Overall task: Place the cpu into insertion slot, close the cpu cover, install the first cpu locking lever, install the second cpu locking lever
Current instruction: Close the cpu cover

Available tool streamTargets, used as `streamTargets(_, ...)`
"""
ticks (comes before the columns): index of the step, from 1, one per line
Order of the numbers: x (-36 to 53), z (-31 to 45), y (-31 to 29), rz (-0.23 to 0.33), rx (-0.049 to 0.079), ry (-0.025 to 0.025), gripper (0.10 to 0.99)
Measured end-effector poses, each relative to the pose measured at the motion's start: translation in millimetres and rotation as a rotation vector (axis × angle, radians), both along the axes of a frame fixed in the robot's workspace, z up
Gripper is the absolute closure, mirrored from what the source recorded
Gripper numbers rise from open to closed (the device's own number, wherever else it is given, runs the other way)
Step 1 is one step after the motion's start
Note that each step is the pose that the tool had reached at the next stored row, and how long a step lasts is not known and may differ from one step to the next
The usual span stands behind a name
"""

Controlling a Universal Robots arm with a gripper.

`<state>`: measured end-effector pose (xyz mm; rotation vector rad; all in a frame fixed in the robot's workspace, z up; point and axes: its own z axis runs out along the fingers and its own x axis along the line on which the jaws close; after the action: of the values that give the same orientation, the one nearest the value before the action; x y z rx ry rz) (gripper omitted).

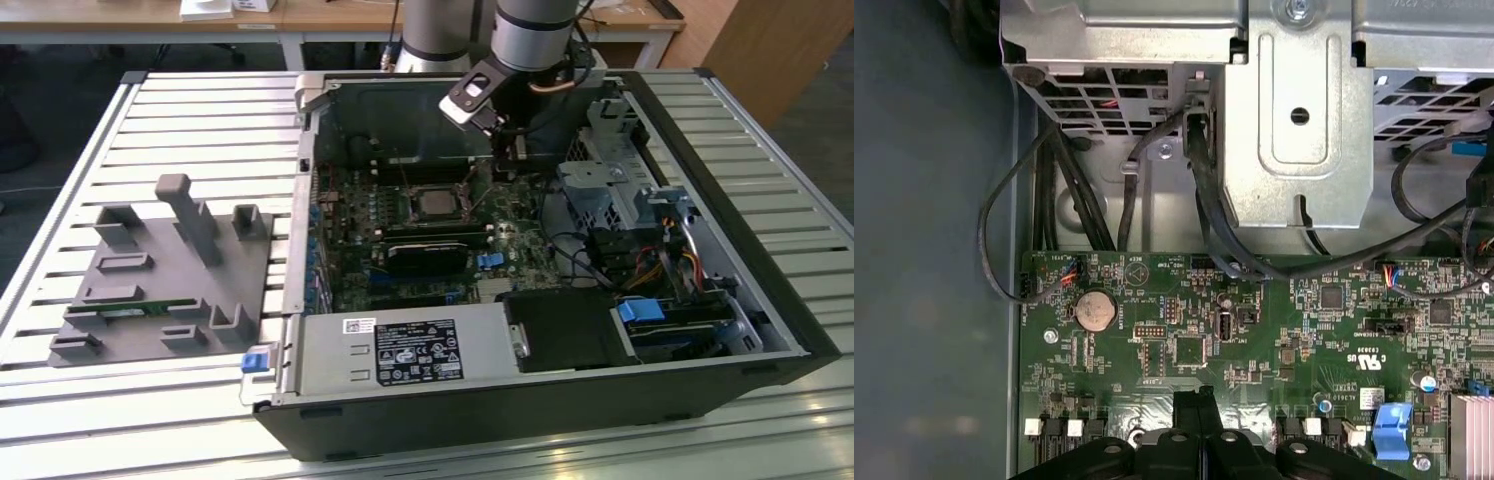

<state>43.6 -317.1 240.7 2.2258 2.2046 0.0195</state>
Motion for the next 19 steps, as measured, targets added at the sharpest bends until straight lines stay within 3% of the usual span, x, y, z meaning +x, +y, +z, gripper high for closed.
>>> streamTargets(19,-11.1,0.0,0.0,0.000,0.000,0.0000,0.980)
